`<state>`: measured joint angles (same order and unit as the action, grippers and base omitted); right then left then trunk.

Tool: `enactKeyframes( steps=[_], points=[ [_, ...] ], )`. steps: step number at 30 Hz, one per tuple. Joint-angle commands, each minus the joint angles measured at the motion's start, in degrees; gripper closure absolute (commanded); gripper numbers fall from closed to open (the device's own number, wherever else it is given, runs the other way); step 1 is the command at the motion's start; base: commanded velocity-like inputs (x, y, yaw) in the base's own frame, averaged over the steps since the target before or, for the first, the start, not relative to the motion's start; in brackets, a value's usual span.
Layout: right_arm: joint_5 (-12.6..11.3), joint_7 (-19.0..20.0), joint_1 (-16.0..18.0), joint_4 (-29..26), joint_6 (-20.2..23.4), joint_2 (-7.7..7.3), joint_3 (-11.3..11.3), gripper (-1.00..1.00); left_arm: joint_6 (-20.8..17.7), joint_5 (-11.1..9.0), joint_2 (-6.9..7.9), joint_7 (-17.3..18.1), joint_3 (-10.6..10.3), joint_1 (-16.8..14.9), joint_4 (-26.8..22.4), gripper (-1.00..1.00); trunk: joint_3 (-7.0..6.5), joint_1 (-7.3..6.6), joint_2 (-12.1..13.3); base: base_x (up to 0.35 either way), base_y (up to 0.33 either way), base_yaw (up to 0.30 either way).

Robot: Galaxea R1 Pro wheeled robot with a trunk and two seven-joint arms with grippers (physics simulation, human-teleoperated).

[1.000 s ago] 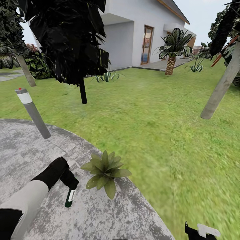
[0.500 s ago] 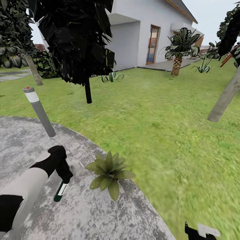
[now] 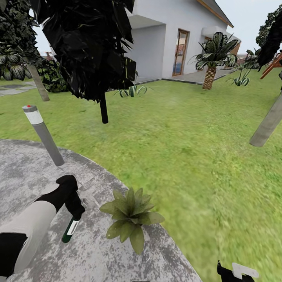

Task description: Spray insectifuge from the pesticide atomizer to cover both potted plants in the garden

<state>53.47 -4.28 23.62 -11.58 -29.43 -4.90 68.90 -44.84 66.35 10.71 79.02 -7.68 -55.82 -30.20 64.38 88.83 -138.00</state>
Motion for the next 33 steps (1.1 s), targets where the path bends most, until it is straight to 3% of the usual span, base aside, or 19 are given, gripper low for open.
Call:
enactKeyframes(
  steps=[1, 6, 19, 25, 30, 33],
  points=[
    [0.6, -0.4, 0.1, 0.1, -0.2, -0.02, 0.3, -1.00, -0.6, 0.2, 0.16, 0.0, -0.3, 1.2, -0.3, 1.00, 0.04, -0.01, 0.0, 0.008, 0.002, 0.000],
    [0.7, -0.4, 0.1, 0.1, -0.2, -0.02, 0.3, -1.00, -0.5, 0.1, -0.06, -4.4, -0.2, 4.7, -0.7, 1.00, 0.04, -0.01, 0.0, 0.002, 0.000, 0.000],
    [0.7, -0.4, 0.1, 0.1, -0.2, -0.02, 0.2, -1.00, -0.7, 0.1, -0.44, -5.6, 0.0, 4.6, -1.0, 1.00, 0.04, -0.01, 0.0, 0.089, 0.078, 0.000],
    [0.7, -0.4, 0.0, 0.2, -0.2, 0.07, 0.2, -1.00, -0.6, -1.0, -0.46, -13.2, 0.2, 6.2, 0.0, 1.00, 0.04, -0.01, 0.0, 0.004, 0.003, 0.000],
    [0.7, -0.4, 0.0, 0.2, -0.2, 0.07, 0.2, -1.00, -0.7, -1.5, -0.87, -14.8, 0.5, 6.6, -1.5, 1.00, 0.04, -0.01, 0.0, 0.000, 0.000, 0.000],
    [0.7, -0.4, 0.0, 0.2, -0.2, 0.07, 0.2, -1.00, -0.8, -1.5, -1.53, -15.1, 0.6, 6.6, -5.4, 1.00, 0.04, -0.01, 0.0, 0.000, 0.000, 0.000]
  ],
)
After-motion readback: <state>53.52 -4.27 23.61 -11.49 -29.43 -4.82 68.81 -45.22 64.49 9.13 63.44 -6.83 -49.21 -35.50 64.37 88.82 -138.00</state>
